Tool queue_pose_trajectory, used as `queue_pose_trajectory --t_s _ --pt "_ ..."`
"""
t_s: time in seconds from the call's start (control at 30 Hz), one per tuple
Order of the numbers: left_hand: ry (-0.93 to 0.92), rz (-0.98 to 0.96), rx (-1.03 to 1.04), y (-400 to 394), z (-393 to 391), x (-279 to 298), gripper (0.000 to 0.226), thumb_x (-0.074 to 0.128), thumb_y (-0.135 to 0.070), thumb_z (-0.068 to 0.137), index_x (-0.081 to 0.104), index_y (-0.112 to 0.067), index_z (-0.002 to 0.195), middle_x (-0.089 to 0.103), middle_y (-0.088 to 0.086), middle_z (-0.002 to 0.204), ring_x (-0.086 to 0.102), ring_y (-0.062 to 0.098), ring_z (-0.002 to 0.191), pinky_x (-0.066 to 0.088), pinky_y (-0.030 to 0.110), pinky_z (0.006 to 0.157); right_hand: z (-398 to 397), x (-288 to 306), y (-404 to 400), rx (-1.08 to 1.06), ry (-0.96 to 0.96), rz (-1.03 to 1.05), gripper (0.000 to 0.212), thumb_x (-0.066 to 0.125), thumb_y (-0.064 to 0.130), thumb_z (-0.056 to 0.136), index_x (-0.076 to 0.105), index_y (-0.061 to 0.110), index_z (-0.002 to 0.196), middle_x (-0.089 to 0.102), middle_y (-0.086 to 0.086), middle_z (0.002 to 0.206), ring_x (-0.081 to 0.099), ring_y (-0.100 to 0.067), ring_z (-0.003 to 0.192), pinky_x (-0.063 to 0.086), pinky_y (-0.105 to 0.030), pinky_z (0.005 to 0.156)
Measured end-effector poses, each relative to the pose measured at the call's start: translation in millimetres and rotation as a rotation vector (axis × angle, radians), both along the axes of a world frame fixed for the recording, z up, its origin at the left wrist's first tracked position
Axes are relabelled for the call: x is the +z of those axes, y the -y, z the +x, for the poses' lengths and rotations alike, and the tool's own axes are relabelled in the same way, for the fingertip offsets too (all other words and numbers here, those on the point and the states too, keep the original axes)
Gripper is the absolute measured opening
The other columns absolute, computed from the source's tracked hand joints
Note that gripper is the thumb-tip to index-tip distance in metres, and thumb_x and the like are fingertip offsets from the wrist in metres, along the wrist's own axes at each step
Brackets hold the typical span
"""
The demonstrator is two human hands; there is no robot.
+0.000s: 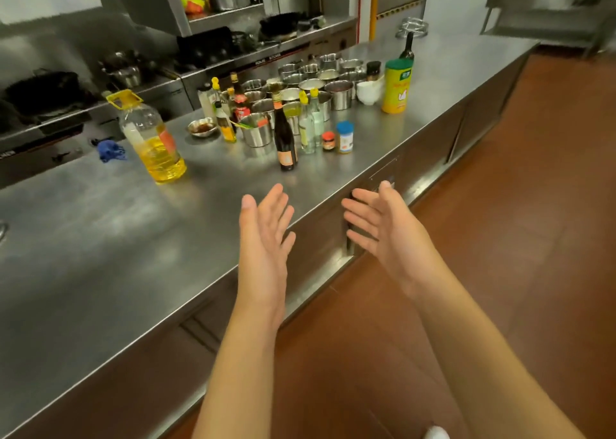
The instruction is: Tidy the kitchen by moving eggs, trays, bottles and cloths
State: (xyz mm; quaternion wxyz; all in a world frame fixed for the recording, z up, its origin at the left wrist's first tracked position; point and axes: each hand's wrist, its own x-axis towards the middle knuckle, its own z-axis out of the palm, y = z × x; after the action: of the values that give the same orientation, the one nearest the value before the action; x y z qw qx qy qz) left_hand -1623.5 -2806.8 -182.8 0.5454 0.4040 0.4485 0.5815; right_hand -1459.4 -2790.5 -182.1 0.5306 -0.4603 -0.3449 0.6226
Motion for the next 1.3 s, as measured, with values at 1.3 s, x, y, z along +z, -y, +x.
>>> queue_pose_trajectory --t_s 1.3 --pt "0.000 0.081 -0.704 -347.9 524.9 10.8 0.072 0.020 -0.072 0.092 0.045 -0.033 0.148 0.045 -0.010 0.154 0.045 0.002 0.137 0.027 0.042 0.121 480.1 7.2 -241.3 -0.700 0.069 0.017 0.050 0.039 0.051 0.101 0.060 0.018 0.132 0.070 0.005 0.120 0.063 -0.010 0.115 0.049 -0.033 0.100"
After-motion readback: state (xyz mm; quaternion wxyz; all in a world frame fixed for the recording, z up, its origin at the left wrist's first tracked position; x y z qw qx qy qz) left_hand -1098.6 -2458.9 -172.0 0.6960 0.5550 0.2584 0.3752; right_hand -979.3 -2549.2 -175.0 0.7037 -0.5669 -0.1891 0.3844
